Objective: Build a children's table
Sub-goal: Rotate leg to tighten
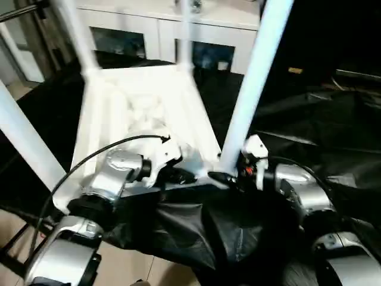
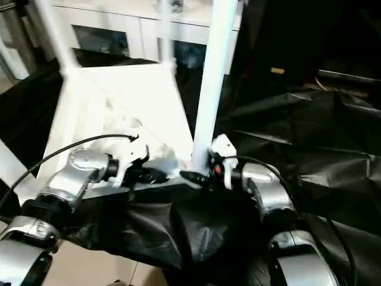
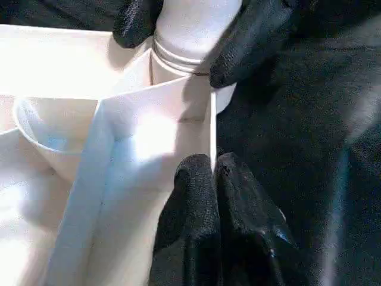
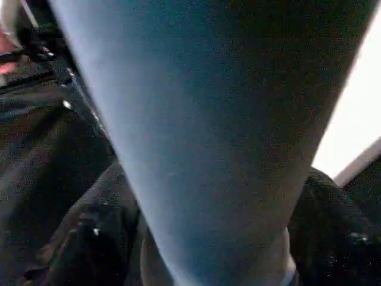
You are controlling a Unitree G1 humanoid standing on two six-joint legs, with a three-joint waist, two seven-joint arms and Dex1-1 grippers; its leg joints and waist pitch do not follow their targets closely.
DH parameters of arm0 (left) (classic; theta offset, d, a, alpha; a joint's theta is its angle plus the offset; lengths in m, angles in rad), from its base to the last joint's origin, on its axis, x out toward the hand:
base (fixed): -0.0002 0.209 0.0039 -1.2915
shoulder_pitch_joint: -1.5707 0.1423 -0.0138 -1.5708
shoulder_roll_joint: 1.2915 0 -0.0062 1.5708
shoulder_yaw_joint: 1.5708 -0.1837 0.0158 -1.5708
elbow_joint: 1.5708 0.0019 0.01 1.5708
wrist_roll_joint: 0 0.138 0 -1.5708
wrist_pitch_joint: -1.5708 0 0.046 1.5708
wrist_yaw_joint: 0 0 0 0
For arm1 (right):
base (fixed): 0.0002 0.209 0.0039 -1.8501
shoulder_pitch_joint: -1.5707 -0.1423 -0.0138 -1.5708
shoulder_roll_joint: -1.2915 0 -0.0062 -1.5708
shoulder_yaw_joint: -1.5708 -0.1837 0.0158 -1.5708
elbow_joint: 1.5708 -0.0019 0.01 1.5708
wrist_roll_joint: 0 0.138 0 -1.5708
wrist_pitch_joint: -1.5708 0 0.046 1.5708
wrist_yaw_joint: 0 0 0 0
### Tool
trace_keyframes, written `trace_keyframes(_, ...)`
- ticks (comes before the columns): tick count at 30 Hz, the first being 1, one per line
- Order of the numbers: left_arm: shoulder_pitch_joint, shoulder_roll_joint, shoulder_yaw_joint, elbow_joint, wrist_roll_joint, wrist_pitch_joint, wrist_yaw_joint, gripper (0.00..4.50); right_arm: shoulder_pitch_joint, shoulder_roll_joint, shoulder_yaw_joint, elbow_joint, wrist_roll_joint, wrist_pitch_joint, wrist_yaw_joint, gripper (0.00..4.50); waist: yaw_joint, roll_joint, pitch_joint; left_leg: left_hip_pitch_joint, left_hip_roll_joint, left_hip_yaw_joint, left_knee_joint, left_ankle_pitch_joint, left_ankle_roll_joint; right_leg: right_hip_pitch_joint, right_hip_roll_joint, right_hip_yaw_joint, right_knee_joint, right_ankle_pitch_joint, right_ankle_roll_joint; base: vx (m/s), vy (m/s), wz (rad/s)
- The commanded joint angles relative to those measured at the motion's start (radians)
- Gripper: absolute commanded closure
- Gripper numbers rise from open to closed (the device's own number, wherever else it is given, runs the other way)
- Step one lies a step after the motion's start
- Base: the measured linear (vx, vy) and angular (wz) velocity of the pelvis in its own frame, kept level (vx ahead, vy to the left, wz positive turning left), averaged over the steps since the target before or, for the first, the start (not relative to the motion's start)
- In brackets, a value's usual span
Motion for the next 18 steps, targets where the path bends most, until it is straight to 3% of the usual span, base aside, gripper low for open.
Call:
trace_keyframes(1, -0.013, -0.03, -0.047, -0.011, -0.024, -0.017, -0.032, 4.5, 0.013, 0.031, 0.073, -0.049, 0.01, 0.025, 0.086, 1.46, 0.0, 0.0, -0.059, 0.008, 0.024, 0.005, -0.056, -0.17, 0.086, 0.061, -0.039, 0.029, -0.049, -0.059, -0.285, 0.0, 0.0, 0.0)
trace_keyframes(6, -0.018, -0.022, -0.043, -0.002, -0.021, -0.016, -0.051, 4.5, 0.03, 0.024, 0.084, -0.086, 0.02, 0.065, 0.12, 1.84, 0.001, 0.0, -0.06, 0.008, 0.023, 0.005, -0.054, -0.159, 0.087, 0.061, -0.04, 0.029, -0.048, -0.045, -0.286, 0.0, 0.0, 0.0)
trace_keyframes(15, -0.021, -0.044, -0.029, 0.02, -0.004, -0.011, 0.025, 4.5, 0.041, 0.05, 0.073, -0.081, 0.012, 0.093, 0.053, 1.94, 0.002, 0.001, -0.058, 0.009, 0.022, 0.005, -0.056, -0.179, 0.07, 0.059, -0.039, 0.029, -0.053, -0.087, -0.276, 0.0, 0.0, 0.0)
trace_keyframes(16, -0.026, -0.059, -0.023, 0.028, 0.006, -0.006, 0.07, 4.5, 0.035, 0.073, 0.056, -0.055, -0.004, 0.093, -0.029, 1.94, 0.0, 0.003, -0.052, 0.01, 0.023, 0.004, -0.061, -0.214, 0.054, 0.056, -0.041, 0.03, -0.06, -0.143, -0.264, 0.0, 0.0, 0.0)
trace_keyframes(17, -0.027, -0.063, -0.021, 0.031, 0.009, -0.004, 0.084, 4.5, 0.031, 0.08, 0.052, -0.044, -0.011, 0.091, -0.058, 1.94, 0.0, 0.003, -0.052, 0.01, 0.023, 0.004, -0.061, -0.214, 0.054, 0.056, -0.041, 0.03, -0.06, -0.143, -0.264, 0.0, 0.0, 0.0)
trace_keyframes(18, -0.03, -0.073, -0.019, 0.037, 0.016, -0.001, 0.114, 4.5, 0.023, 0.094, 0.044, -0.021, -0.027, 0.088, -0.121, 1.94, -0.002, 0.002, -0.048, 0.013, 0.022, 0.002, -0.066, -0.257, 0.035, 0.054, -0.043, 0.031, -0.068, -0.224, -0.244, 0.0, 0.0, 0.0)
